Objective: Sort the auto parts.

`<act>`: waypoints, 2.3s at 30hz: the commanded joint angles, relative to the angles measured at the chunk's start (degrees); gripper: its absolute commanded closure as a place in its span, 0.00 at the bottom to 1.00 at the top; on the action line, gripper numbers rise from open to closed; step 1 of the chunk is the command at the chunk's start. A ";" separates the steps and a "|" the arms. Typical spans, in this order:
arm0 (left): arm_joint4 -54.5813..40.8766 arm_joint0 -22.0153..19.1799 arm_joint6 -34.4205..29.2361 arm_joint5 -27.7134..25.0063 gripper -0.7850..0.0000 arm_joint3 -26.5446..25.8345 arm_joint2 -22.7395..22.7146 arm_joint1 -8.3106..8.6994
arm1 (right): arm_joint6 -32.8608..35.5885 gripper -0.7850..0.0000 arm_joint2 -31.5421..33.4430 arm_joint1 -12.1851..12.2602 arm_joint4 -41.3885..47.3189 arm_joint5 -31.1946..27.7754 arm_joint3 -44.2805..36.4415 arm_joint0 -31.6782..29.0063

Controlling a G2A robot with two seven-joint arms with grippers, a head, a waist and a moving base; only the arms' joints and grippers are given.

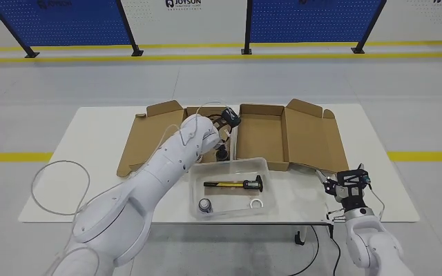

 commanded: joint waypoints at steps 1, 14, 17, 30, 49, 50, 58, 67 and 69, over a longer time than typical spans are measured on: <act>0.70 -0.18 -0.16 0.10 0.00 -1.92 -0.96 0.58 | 0.00 0.00 0.00 0.00 0.00 0.00 0.00 0.00; -3.22 12.98 -19.78 -14.53 0.00 -37.70 -17.62 10.86 | 0.00 0.00 0.00 0.00 0.00 0.00 0.00 0.00; -5.98 19.00 -25.18 -16.26 0.00 -48.17 -22.03 13.15 | 0.00 0.00 0.00 0.00 0.00 0.00 0.00 0.00; -15.64 22.53 -30.30 -11.16 0.00 -61.95 -11.76 24.30 | 0.00 0.00 0.00 0.00 0.00 0.00 0.00 0.00; -25.97 13.75 -30.42 -11.02 0.00 -60.38 1.82 34.42 | 0.00 0.00 0.00 0.00 0.00 0.00 0.00 0.00; -25.87 13.61 -30.31 -11.13 0.00 -60.24 2.05 34.53 | 0.00 0.00 0.00 0.00 0.00 0.00 0.00 0.00; -25.02 12.55 -29.15 -12.28 0.15 -59.04 3.20 34.56 | 0.00 0.00 0.00 0.00 0.00 0.00 0.00 0.00; -23.70 12.24 -28.41 -12.96 0.37 -56.96 4.18 33.55 | 0.00 0.00 0.00 0.00 0.00 0.00 0.00 0.00; -23.64 12.16 -28.27 -13.17 0.38 -56.60 4.37 33.28 | 0.00 0.00 0.00 0.00 0.00 0.00 0.00 0.00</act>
